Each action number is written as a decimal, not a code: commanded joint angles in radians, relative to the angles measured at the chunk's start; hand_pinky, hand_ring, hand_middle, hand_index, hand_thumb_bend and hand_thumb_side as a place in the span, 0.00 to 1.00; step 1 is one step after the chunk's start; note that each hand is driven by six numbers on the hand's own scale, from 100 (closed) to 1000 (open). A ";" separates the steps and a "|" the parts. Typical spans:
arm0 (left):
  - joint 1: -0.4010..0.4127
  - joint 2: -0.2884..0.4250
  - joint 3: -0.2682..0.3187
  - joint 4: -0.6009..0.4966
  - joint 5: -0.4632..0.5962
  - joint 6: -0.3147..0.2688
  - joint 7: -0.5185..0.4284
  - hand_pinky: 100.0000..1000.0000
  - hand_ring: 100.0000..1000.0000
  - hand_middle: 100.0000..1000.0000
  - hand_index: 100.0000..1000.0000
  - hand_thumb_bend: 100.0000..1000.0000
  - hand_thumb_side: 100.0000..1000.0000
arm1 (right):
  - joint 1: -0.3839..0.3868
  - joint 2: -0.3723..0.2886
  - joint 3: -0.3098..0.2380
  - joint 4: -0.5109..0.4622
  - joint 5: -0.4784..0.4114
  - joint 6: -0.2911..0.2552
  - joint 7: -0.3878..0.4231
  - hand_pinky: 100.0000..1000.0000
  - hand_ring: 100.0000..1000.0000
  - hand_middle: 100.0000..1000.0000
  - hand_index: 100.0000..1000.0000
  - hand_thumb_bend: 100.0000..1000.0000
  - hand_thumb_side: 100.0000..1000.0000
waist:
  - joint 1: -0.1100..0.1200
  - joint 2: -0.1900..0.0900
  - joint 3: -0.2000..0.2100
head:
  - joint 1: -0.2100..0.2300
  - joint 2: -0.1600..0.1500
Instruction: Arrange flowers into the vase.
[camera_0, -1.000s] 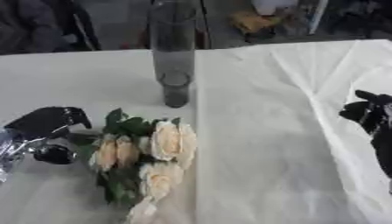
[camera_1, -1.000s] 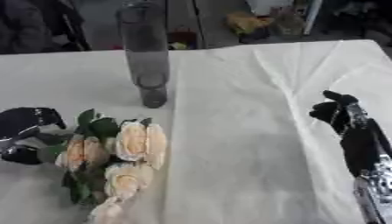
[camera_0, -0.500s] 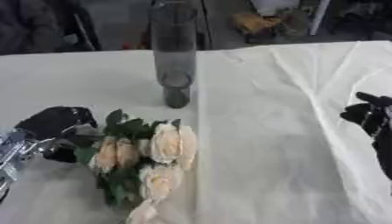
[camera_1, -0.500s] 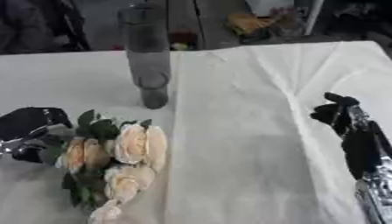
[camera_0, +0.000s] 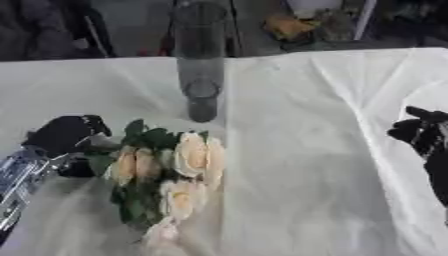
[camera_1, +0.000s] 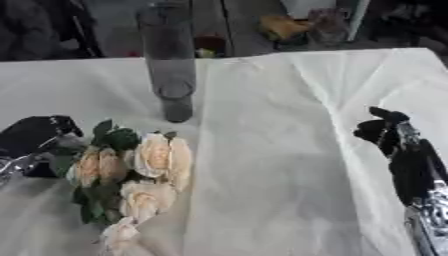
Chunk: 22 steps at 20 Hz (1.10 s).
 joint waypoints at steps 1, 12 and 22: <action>-0.017 0.009 0.018 -0.003 -0.004 0.015 0.001 0.47 0.44 0.52 0.67 0.23 0.24 | -0.010 -0.013 -0.004 -0.013 0.000 -0.004 0.002 0.80 0.63 0.57 0.84 0.00 1.00 | -0.002 -0.008 -0.002 | 0.004 -0.014; -0.009 -0.008 0.003 0.015 0.026 0.020 -0.033 0.34 0.33 0.41 0.56 0.23 0.24 | -0.010 -0.013 -0.004 -0.013 0.001 -0.003 0.003 0.80 0.63 0.57 0.84 0.00 1.00 | 0.001 -0.007 -0.003 | 0.005 -0.013; -0.009 -0.034 -0.004 0.027 0.051 0.025 -0.051 0.02 0.00 0.15 0.28 0.46 0.21 | -0.011 -0.012 -0.004 -0.013 0.000 -0.003 0.002 0.80 0.64 0.57 0.84 0.00 1.00 | 0.001 -0.007 -0.007 | 0.006 -0.014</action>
